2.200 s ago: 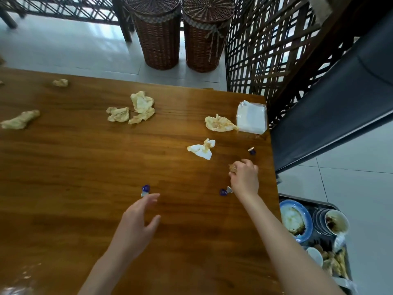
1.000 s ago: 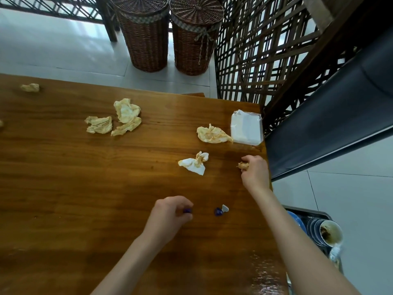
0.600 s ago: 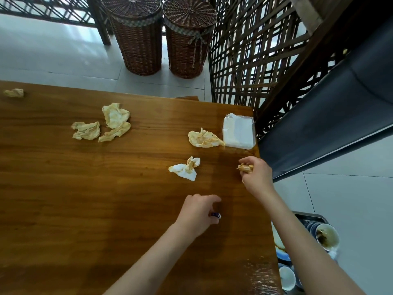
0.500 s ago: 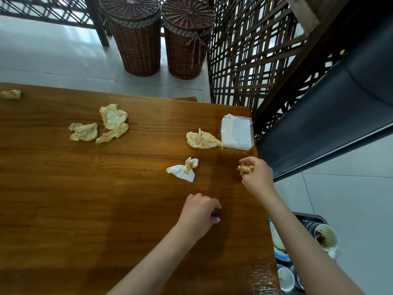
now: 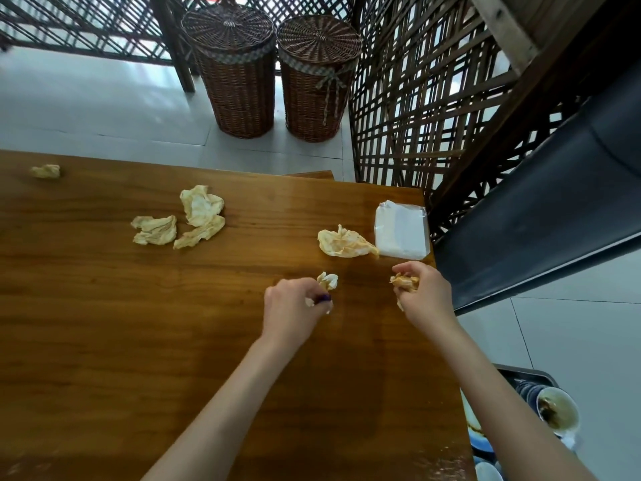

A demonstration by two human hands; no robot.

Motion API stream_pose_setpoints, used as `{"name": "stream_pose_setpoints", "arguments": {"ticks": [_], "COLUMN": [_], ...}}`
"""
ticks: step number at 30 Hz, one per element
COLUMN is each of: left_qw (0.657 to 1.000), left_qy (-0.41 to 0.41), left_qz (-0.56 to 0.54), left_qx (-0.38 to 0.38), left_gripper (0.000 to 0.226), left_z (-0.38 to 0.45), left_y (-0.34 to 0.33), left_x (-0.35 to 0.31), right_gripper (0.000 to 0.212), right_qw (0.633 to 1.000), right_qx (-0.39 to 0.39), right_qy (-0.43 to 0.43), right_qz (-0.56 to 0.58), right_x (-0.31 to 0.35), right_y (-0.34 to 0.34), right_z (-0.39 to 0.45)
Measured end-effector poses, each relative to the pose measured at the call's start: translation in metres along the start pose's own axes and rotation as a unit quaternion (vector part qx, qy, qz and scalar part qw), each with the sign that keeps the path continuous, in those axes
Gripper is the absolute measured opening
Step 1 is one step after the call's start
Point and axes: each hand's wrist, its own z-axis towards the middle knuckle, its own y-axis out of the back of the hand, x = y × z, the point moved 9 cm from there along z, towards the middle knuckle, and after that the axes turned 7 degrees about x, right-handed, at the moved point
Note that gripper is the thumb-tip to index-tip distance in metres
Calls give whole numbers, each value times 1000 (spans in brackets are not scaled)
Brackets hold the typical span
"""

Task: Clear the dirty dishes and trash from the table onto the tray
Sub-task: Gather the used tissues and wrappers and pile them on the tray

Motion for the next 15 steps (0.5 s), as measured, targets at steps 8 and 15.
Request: {"name": "stream_pose_setpoints", "arguments": {"ticks": [8,15], "left_qw": [996,998], "left_qy": [20,36], "left_qz": [80,-22], "left_qx": [17,45], "left_gripper": [11,14], "left_z": [26,26], "left_y": [-4,-10], "left_x": [10,20], "right_gripper": [31,33], "right_qw": [1000,999], "right_qx": [6,10], "right_qy": [11,35], "right_qz": [4,0], "right_x": [20,50], "right_y": [-4,-16], "right_z": [12,29]}}
